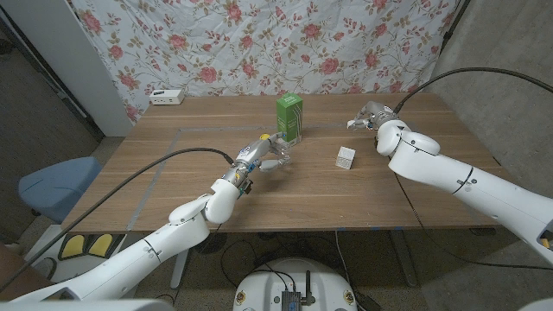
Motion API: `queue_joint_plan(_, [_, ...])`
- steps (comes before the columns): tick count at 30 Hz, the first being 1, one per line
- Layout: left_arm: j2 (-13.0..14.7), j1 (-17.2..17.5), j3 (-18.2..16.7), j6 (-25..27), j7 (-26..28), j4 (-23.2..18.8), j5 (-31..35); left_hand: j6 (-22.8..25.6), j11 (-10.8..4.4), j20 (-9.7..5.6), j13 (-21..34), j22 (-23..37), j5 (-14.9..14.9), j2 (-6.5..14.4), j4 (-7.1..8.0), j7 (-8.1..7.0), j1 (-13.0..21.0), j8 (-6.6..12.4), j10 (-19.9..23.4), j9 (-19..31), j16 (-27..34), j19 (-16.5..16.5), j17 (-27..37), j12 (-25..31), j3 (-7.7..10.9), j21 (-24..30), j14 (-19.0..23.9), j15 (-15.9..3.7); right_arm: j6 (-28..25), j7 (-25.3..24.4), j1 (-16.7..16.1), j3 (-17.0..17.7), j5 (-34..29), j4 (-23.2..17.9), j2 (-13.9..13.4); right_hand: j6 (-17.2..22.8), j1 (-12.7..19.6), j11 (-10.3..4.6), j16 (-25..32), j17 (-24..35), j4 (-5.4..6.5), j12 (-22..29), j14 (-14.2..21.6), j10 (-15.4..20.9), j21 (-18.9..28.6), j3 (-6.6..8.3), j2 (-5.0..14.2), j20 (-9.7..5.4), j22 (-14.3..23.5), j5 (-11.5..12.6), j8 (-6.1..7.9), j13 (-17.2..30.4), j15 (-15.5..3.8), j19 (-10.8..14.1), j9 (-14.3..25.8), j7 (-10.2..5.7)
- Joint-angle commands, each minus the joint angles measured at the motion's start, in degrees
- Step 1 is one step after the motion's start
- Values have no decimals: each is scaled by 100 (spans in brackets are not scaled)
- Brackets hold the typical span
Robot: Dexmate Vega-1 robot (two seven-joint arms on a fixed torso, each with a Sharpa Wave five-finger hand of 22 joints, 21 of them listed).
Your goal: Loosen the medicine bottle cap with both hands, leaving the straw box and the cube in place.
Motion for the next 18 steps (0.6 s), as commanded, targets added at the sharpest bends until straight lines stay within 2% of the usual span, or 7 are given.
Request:
queue_joint_plan(1, [-72, -16, 94, -89, 99, 192, 20, 59, -418, -290, 17, 14, 44, 23, 13, -11, -7, 31, 404, 12, -6, -7, 19, 9, 24, -5, -51, -416, 320, -38, -74, -20, -221, 409, 150, 101, -7, -2, -5, 1, -38, -7, 38, 50, 22, -3, -14, -13, 15, 23, 33, 18, -46, 80, 25, -66])
queue_joint_plan(9, [-62, -72, 148, -258, 91, 352, 2, 67, -412, -214, 20, 15, 44, 11, -9, -207, 15, 27, 343, 14, -21, -41, 22, -2, 27, -7, -170, -488, 393, -69, -103, -94, -425, 660, 289, 103, -44, -1, -15, 1, -33, -8, 52, 73, 18, -2, -33, -19, 15, 17, 30, 19, -61, 96, 18, -73])
queue_joint_plan(18, [-115, -137, 215, -325, 126, 544, 23, 64, -457, -190, 20, 17, 42, 28, -1, -233, 19, 22, 352, 14, 3, -33, 34, 6, 13, 0, -179, -475, 525, -174, -187, -54, -532, 914, 456, 129, -62, -32, -17, 0, -34, -1, 80, 114, 18, 8, -40, -29, 16, 14, 38, 20, -91, 114, 12, -77])
